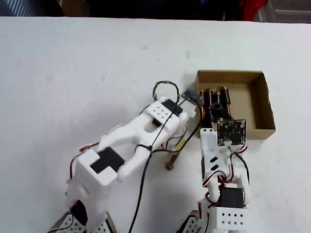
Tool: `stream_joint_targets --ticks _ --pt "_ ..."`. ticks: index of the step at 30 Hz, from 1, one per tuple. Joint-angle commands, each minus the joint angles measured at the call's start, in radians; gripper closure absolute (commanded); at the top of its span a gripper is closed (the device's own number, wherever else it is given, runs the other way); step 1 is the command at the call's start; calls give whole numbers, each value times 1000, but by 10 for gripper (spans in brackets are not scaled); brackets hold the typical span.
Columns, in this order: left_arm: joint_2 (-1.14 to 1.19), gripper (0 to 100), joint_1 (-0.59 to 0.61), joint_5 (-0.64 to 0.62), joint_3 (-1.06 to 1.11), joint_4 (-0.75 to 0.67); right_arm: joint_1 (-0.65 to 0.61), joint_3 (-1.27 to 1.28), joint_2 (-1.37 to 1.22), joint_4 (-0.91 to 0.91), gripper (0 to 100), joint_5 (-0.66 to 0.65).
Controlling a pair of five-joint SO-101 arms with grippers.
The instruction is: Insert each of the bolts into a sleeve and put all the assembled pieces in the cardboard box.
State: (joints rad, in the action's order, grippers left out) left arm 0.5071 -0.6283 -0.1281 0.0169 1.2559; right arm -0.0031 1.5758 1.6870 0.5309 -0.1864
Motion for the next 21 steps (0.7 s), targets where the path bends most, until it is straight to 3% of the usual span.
stream_joint_targets --ticks 1,13,21 --pt "-24 805 -13 -5 -48 5 8 -9 13 -19 975 3" --pt "-243 805 -4 32 -17 51 7 5 13 -19 975 3" --pt "-312 805 -64 21 63 20 5 5 13 -19 975 3"
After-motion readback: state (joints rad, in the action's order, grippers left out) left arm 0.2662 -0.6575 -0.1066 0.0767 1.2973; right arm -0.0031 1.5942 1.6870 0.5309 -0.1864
